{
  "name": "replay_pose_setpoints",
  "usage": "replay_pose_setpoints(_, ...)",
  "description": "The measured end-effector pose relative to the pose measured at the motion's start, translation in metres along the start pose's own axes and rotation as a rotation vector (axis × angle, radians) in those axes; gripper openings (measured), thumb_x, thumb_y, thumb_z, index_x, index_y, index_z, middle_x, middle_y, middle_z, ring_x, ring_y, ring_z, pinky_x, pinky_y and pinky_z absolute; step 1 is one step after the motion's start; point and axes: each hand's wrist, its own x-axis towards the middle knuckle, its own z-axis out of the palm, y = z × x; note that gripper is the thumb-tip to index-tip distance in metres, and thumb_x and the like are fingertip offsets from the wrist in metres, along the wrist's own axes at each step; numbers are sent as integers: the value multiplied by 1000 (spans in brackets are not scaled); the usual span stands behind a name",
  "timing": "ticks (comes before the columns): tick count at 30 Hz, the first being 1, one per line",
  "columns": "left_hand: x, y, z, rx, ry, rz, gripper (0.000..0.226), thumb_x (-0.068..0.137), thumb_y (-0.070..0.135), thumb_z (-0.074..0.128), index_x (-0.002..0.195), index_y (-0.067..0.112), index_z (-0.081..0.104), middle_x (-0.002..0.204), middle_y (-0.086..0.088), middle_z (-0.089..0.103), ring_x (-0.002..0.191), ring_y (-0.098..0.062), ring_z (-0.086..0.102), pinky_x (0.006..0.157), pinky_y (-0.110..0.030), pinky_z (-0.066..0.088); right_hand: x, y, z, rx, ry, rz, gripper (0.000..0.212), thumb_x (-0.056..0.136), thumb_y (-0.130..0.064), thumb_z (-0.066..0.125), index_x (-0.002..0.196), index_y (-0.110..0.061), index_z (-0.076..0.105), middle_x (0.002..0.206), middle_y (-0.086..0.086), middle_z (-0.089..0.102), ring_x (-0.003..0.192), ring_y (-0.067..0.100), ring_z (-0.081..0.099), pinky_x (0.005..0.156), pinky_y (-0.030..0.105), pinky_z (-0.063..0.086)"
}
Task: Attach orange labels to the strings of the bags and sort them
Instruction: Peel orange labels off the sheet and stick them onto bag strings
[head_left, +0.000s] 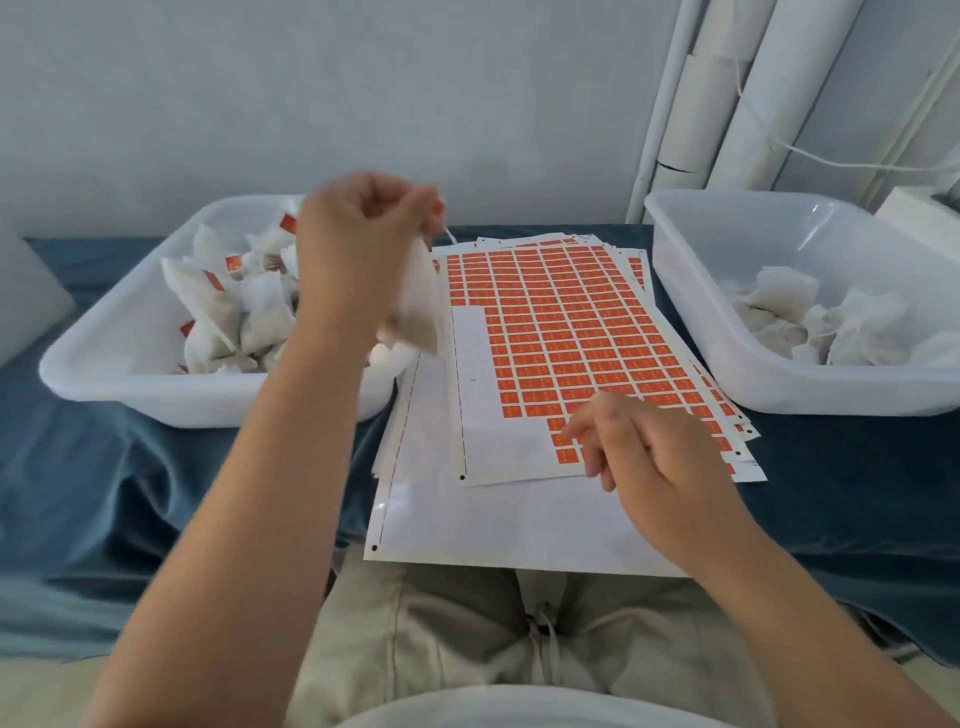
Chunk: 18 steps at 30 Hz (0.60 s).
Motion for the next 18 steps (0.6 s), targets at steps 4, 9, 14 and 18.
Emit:
replay_pose_setpoints(4,92,-5,-16,106,83,26,18,84,27,65,70,27,77,73,10,79,61,1,66,75,-27,60,-1,1,0,-50,-6,-34,43,105,-58,31,86,-42,67,72,-18,66,75,7,68,63,15,48)
replay_pose_setpoints(9,148,-36,-37,417,-47,-108,20,89,24,66,70,22,71,88,-5,81,80,-25,77,87,-46,64,0,7,0,-100,0,-69,48,103,-67,28,81,-44,64,70,-14,65,72,8,67,60,20,49)
replay_pose_setpoints(14,131,-65,-58,683,-259,-173,17,95,18,63,85,14,76,89,-6,81,93,-30,77,97,-48,60,1,13,-3,-132,-19,-107,53,104,-66,33,76,-33,63,69,-16,64,65,11,65,58,28,48)
replay_pose_setpoints(18,117,-54,-60,859,-198,-72,21,96,28,59,104,20,77,105,1,76,102,-29,69,88,-37,54,4,16,-12,-218,-58,-96,46,102,-65,40,82,-32,65,76,-22,68,71,4,67,59,14,47)
